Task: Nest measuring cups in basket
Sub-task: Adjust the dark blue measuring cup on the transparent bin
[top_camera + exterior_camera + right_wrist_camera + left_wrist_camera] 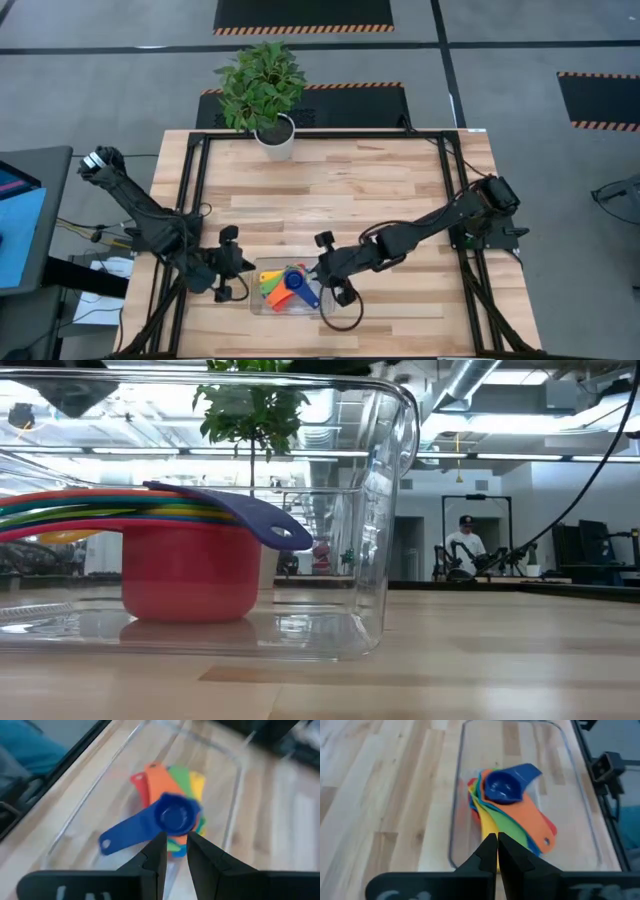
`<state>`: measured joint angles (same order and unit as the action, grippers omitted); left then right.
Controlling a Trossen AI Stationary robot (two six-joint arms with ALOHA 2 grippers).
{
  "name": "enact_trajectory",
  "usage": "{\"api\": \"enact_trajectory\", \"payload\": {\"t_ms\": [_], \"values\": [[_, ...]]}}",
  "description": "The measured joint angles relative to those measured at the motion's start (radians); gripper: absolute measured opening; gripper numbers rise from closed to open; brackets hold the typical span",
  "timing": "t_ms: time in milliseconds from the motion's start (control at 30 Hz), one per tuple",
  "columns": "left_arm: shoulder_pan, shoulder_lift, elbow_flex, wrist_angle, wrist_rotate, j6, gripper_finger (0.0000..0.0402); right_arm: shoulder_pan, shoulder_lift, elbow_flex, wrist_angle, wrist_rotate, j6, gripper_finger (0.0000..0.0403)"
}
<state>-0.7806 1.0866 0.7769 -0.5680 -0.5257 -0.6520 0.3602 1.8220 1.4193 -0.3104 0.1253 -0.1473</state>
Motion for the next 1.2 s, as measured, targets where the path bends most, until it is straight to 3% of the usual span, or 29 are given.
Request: {"api": "enact_trajectory", "payload": {"t_ms": [100,233,600,867,1200], "values": [[-0.032,0.0,0.0,-0.008,-0.038,-0.017,0.0,-0.01,0.021,0.067,-0.152,-0.075,0.039,0.0098],[-0.068,0.0,0.001,-0.022,-0.069,-0.024,0.0,-0.006,0.046,0.109,-0.146,-0.12,0.05,0.0098],[-0.092,0.0,0.001,-0.027,-0.112,-0.025,0.0,-0.016,0.172,0.122,0.015,-0.127,-0.094,0.0097],[-0.092,0.0,0.001,-0.034,-0.118,-0.025,0.0,-0.056,0.193,0.189,-0.109,-0.125,-0.124,0.0097],[-0.092,0.0,0.001,-0.049,-0.119,-0.024,0.0,-0.062,0.191,0.209,-0.208,-0.213,0.009,0.0097]]}}
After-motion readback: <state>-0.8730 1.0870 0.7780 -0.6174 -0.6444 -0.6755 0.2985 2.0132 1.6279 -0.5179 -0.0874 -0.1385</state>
